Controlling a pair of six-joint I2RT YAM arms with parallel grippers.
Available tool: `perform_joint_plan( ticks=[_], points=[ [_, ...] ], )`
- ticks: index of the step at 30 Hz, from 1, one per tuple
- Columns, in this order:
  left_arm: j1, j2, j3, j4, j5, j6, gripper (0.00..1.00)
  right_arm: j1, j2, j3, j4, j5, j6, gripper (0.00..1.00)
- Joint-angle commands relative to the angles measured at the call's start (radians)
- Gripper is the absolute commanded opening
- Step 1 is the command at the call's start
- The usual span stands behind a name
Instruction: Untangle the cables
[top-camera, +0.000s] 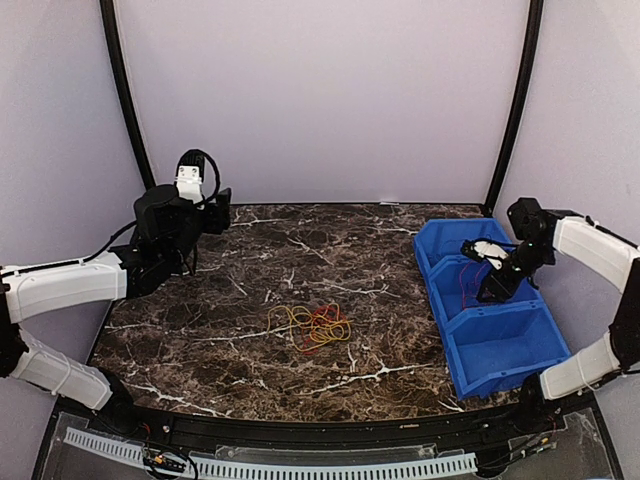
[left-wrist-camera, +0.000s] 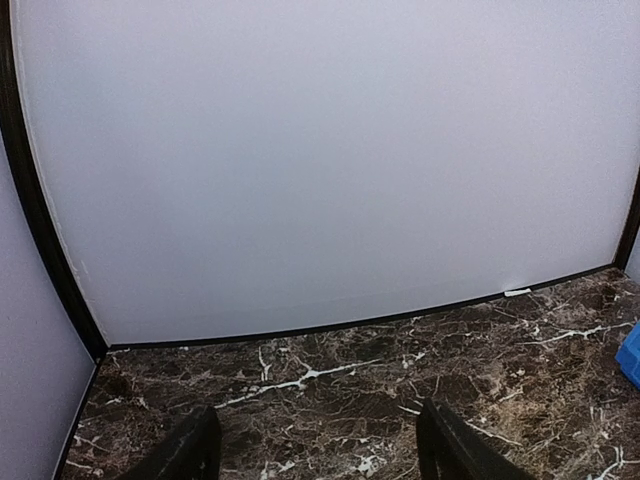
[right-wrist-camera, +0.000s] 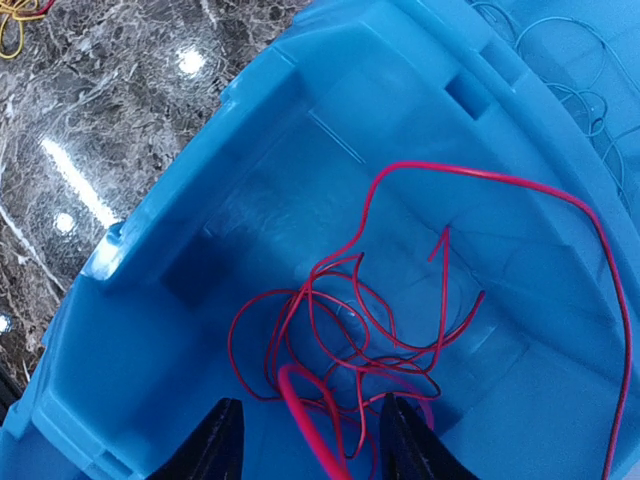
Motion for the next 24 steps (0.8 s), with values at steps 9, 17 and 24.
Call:
perform_joint_plan(
  ticks=[9,17,24],
  points=[
    [0.002,-0.014,0.025,-0.063,0.079,-0.059,0.7,-0.005,-0.059,0.27,-0.331,0.06,-0.056,0.56],
    [0.002,0.019,0.05,-0.109,0.126,-0.079,0.7,-0.005,-0.084,0.278,-0.382,0.08,-0.081,0.62],
    [0.002,0.037,0.061,-0.126,0.135,-0.09,0.7,-0.003,-0.026,0.106,-0.426,0.127,-0.119,0.65]
  ],
)
